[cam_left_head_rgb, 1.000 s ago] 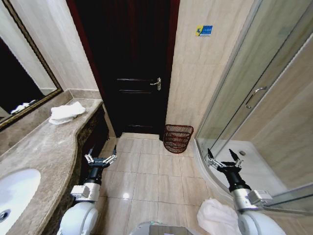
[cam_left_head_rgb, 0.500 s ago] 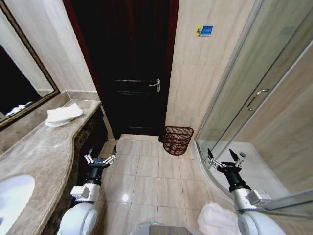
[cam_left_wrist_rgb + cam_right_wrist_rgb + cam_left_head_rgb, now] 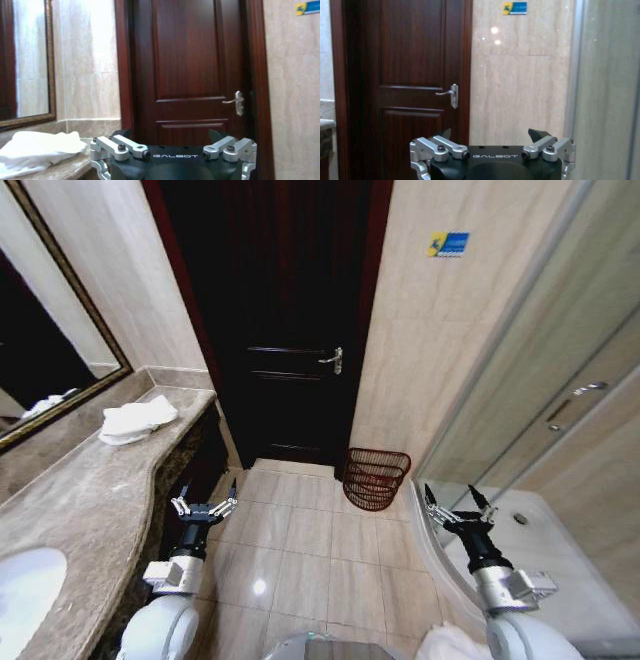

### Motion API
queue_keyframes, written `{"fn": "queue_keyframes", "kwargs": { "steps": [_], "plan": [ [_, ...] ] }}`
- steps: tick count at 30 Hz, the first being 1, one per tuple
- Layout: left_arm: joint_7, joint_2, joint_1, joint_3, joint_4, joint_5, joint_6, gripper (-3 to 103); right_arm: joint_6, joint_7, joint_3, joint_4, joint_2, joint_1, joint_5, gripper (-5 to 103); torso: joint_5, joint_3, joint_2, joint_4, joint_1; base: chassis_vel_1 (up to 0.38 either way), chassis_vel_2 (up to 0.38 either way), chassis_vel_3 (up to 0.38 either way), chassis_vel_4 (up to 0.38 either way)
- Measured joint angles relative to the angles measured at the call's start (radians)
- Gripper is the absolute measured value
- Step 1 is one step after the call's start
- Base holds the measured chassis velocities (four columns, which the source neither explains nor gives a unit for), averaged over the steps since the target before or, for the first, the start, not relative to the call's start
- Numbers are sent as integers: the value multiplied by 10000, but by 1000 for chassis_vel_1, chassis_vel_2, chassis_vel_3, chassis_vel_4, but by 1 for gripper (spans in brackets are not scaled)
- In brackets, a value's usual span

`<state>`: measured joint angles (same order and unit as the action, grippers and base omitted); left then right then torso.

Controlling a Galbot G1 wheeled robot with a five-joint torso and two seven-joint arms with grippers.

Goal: Discard the used towel into the hamper.

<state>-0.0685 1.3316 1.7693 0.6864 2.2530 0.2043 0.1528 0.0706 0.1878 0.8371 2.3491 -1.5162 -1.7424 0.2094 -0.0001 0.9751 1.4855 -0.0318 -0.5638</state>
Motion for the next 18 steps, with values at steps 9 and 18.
{"fn": "queue_keyframes", "kwargs": {
  "steps": [9, 18],
  "plan": [
    [23, 33, -9, -48, -20, -56, -2, 100, -75, -4, 4, -34, -27, -57, -40, 100, 1, 0, 0, 2, 1, -4, 103, 105, 7],
    [29, 28, 29, 7, -70, -53, 40, 100, -79, 14, 2, -29, -27, -27, -43, 100, 1, 0, 2, 1, 2, -9, 121, 128, -11]
  ]
}}
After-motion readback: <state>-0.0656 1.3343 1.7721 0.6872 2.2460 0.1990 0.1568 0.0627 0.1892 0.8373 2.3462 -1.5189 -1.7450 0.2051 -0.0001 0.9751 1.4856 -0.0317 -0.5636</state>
